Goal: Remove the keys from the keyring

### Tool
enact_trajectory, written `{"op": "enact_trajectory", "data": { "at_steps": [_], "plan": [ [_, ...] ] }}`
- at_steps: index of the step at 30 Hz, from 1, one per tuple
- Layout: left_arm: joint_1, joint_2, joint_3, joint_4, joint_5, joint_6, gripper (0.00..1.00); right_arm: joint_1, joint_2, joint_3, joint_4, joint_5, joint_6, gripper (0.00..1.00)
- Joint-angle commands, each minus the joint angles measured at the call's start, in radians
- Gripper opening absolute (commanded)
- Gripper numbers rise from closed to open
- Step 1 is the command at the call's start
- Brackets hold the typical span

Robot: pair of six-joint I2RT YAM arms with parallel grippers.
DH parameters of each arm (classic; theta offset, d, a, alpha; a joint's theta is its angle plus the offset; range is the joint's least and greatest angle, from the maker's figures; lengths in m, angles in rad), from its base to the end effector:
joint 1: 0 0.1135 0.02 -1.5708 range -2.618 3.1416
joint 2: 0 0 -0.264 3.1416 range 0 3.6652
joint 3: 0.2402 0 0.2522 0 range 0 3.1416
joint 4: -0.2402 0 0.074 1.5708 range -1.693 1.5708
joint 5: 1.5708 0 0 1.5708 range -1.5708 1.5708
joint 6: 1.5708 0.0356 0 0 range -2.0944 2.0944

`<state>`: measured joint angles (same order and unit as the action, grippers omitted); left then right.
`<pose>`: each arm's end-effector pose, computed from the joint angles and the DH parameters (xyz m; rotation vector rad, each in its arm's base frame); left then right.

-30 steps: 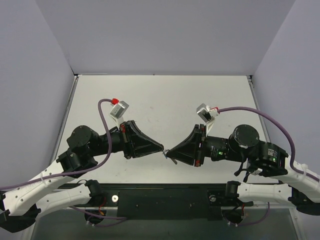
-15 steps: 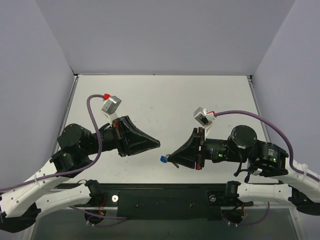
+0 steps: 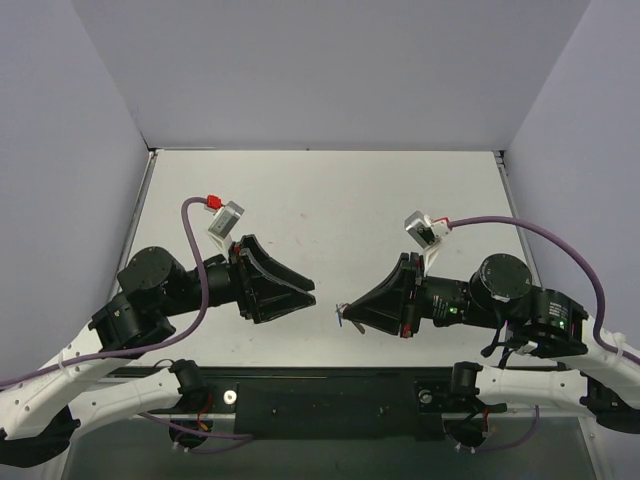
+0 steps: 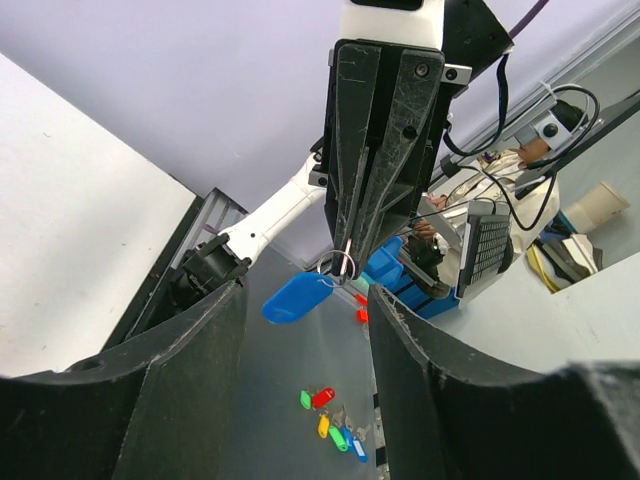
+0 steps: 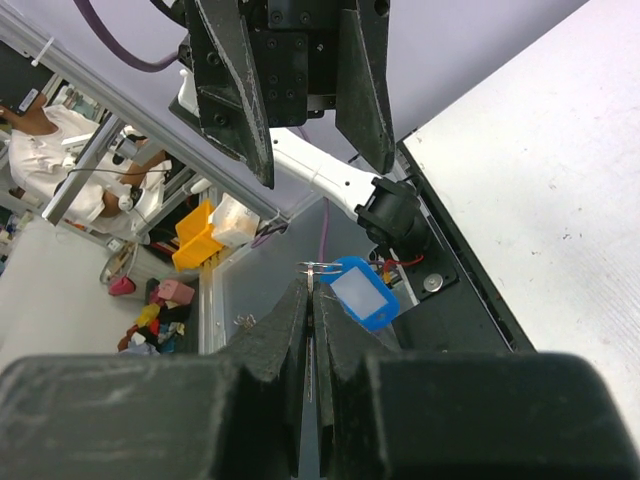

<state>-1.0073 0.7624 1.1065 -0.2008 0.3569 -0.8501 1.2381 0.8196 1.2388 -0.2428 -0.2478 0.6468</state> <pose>0.0673 -0.1298 0.4503 0.4770 1.6345 -1.7214 0.0394 0.1408 0.4800 -0.7045 1.4838 1.6883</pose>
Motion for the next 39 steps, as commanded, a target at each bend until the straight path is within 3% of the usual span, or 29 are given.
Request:
{"op": "enact_trajectory", "data": {
  "at_steps": [1,15,22,33,39],
  "plan": [
    [-0.014,-0.003,0.004,0.049,0.019,0.052,0.61,0.004,0.006,0.007,0.06,0.018,0.03,0.0],
    [-0.063,0.034,-0.03,0.182,0.06,0.121,0.61,0.004,0.032,0.036,0.051,0.116,0.129,0.0],
    [-0.062,0.057,-0.004,0.186,0.047,0.151,0.62,0.004,0.021,0.017,0.065,0.183,0.238,0.0],
    [-0.062,0.066,-0.008,0.186,0.045,0.146,0.59,0.004,0.019,0.022,0.063,0.196,0.269,0.0],
    [-0.06,0.052,0.016,0.159,0.002,0.172,0.68,0.004,0.016,0.018,0.069,0.173,0.281,0.0]
  ]
}}
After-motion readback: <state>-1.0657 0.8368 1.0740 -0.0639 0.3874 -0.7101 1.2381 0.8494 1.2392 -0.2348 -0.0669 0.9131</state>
